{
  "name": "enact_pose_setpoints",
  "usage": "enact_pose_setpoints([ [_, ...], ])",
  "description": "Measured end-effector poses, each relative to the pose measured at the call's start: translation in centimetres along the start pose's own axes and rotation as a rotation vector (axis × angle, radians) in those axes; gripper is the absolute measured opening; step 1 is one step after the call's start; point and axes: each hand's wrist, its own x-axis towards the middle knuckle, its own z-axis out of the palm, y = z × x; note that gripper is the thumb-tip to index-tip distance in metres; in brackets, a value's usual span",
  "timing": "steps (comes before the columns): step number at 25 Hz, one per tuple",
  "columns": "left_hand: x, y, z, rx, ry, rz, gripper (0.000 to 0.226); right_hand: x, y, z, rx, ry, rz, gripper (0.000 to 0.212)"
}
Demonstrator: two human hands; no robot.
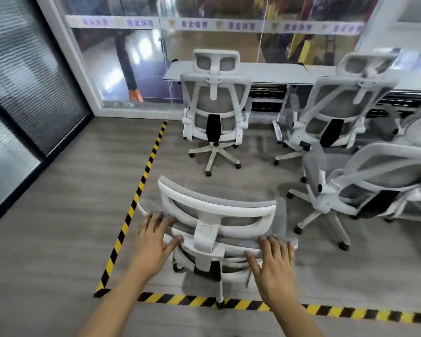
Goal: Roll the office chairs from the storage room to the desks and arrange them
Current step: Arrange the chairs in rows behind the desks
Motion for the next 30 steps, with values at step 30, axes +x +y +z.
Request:
enact_pose_setpoints([
  [30, 31.9, 0.1, 3.5, -0.168, 0.056, -0.163, 0.053, 37.1, 3.3, 6.3, 0.144, -0.089, -0.167, 0.057],
])
